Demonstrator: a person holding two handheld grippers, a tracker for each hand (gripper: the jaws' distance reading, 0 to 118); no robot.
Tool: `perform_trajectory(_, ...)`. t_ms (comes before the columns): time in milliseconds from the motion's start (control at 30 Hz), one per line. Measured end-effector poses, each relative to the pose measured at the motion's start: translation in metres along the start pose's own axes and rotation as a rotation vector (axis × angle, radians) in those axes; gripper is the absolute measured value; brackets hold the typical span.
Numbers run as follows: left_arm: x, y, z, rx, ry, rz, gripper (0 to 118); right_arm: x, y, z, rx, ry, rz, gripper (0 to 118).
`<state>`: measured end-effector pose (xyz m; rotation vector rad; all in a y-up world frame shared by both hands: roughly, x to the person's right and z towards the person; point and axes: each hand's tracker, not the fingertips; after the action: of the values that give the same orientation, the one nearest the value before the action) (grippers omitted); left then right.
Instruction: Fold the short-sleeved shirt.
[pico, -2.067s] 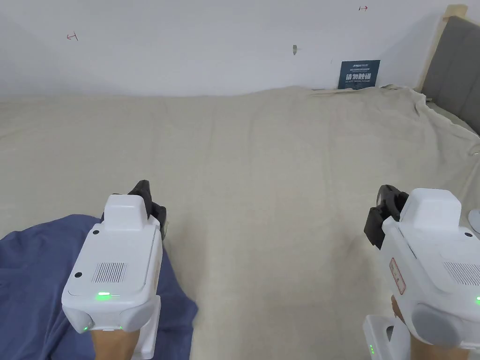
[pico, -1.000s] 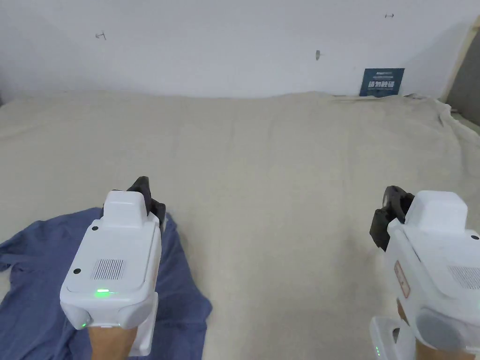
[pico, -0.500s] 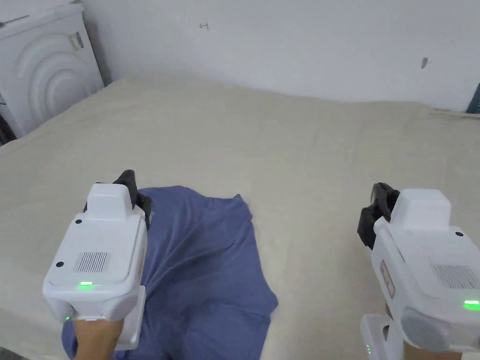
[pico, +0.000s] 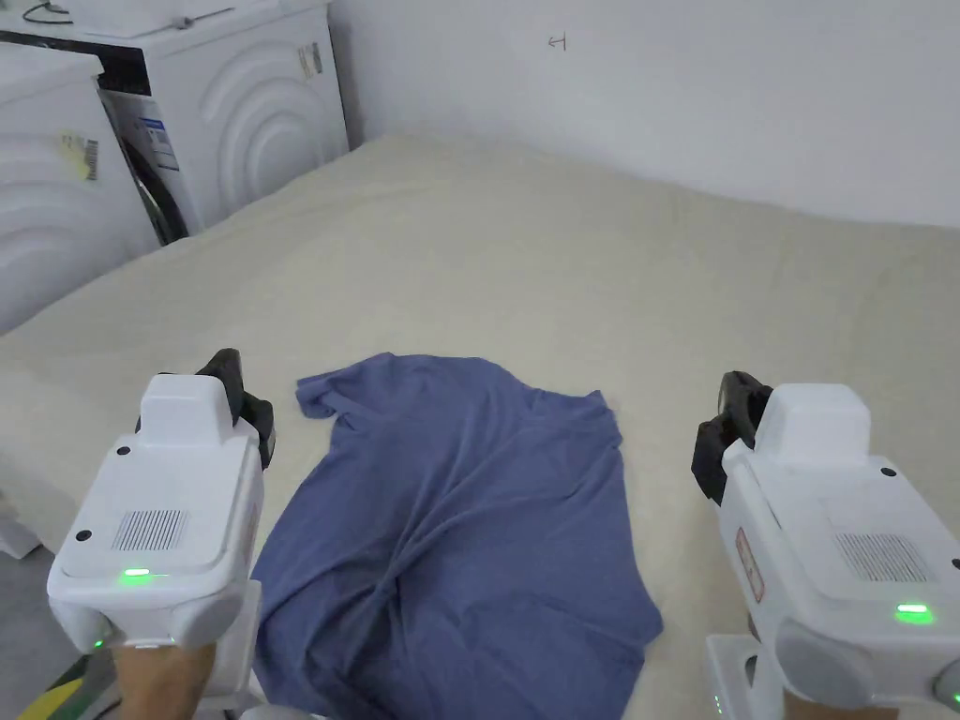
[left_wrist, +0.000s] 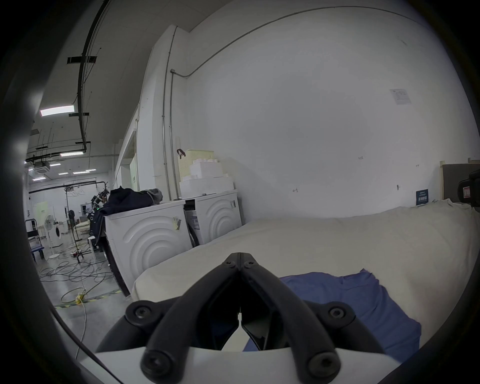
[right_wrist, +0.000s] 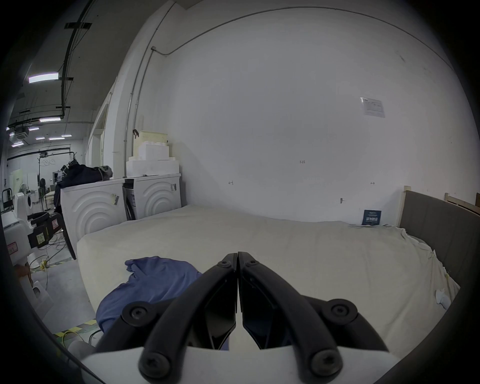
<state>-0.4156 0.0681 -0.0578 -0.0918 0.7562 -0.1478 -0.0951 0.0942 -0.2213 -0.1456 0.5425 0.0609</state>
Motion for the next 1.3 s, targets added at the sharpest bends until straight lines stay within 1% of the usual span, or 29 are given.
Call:
perform_trajectory(267, 0.002, -0.002, -0.004, -0.017, -0.01, -0.004, 0, -0.001, -0.002, -0.001, -0.008, 0.012, 0.008, 0)
perform_trajectory(467, 0.021, -0.001, -0.028, -0.147, -0.123, 0.018, 0, 0.01, -0.002, 0.0, -0.01, -0.012, 0.005, 0)
perform_trajectory(533, 0.031, -0.002, -0.041, -0.214, -0.17, 0.015, 5, 0.015, -0.003, 0.0, -0.011, -0.023, 0.006, 0)
perform_trajectory(600, 0.043, -0.007, -0.056, -0.285, -0.214, 0.024, 20, 0.02, -0.004, -0.002, -0.015, -0.034, 0.004, 0)
perform_trajectory(633, 0.049, -0.008, -0.064, -0.331, -0.223, 0.02, 24, 0.022, -0.005, -0.002, -0.018, -0.04, 0.003, 0)
perform_trajectory(667, 0.056, -0.012, -0.072, -0.376, -0.237, 0.023, 24, 0.024, -0.006, -0.003, -0.021, -0.046, 0.001, 0)
perform_trajectory(700, 0.063, -0.016, -0.081, -0.416, -0.257, 0.031, 39, 0.026, -0.007, -0.004, -0.025, -0.051, -0.002, 0)
perform_trajectory(733, 0.068, -0.019, -0.087, -0.452, -0.279, 0.031, 61, 0.028, -0.008, -0.005, -0.028, -0.056, -0.004, 0)
perform_trajectory(767, 0.074, -0.025, -0.095, -0.489, -0.302, 0.036, 87, 0.031, -0.009, -0.006, -0.033, -0.061, -0.005, 0)
perform_trajectory(800, 0.082, -0.03, -0.103, -0.518, -0.316, 0.034, 103, 0.033, -0.011, -0.007, -0.037, -0.066, -0.004, 0)
perform_trajectory(833, 0.087, -0.035, -0.107, -0.537, -0.331, 0.03, 114, 0.034, -0.012, -0.008, -0.041, -0.069, -0.004, 0)
perform_trajectory(867, 0.094, -0.041, -0.113, -0.552, -0.351, 0.025, 118, 0.036, -0.013, -0.008, -0.047, -0.074, -0.003, 0)
perform_trajectory(933, 0.107, -0.05, -0.121, -0.61, -0.382, 0.008, 118, 0.041, -0.016, -0.009, -0.055, -0.084, -0.003, 0)
perform_trajectory(1033, 0.126, -0.072, -0.139, -0.745, -0.425, -0.038, 118, 0.048, -0.021, -0.01, -0.071, -0.102, -0.007, 0)
perform_trajectory(1167, 0.146, -0.102, -0.153, -0.89, -0.441, -0.116, 118, 0.06, -0.028, -0.009, -0.094, -0.129, -0.01, 0)
perform_trajectory(1200, 0.149, -0.108, -0.155, -0.923, -0.445, -0.126, 115, 0.063, -0.029, -0.008, -0.099, -0.136, -0.01, 0)
perform_trajectory(1233, 0.152, -0.112, -0.157, -0.948, -0.447, -0.132, 109, 0.066, -0.03, -0.008, -0.102, -0.141, -0.011, 0)
perform_trajectory(1300, 0.156, -0.12, -0.156, -0.988, -0.437, -0.139, 87, 0.072, -0.033, -0.006, -0.111, -0.158, -0.016, 0)
